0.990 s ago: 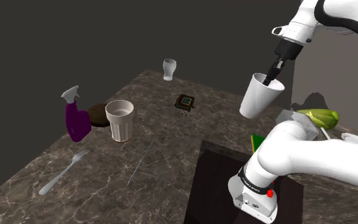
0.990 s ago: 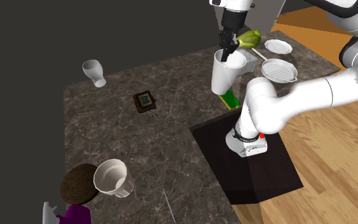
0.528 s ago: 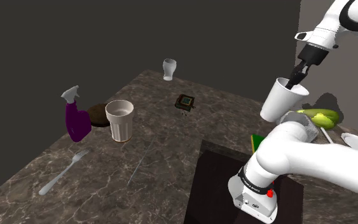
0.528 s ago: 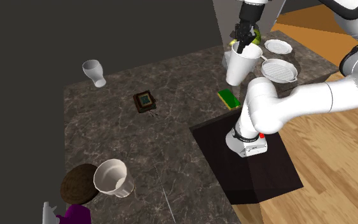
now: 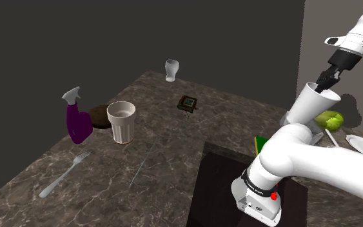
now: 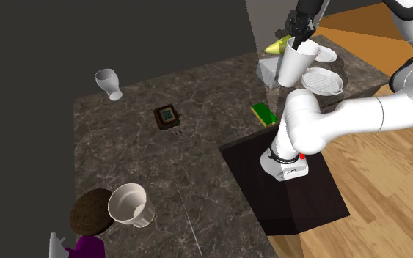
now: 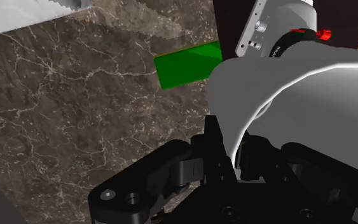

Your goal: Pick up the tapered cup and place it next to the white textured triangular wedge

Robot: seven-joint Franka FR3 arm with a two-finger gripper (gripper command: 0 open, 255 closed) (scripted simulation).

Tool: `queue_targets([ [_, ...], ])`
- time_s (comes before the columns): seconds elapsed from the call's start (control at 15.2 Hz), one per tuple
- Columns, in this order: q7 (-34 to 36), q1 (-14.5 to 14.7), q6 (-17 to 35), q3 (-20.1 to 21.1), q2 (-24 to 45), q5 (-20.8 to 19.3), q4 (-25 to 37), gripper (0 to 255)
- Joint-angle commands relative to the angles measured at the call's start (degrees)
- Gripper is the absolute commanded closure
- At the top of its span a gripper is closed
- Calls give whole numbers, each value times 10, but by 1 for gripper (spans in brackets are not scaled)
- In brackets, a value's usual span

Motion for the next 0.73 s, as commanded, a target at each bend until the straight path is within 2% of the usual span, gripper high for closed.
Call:
queue_targets([
  [0.0,-29,0,-16,-18,-4,-27,23,255],
  [0.66,-179,34,-70,-108,8,-159,174,255],
])
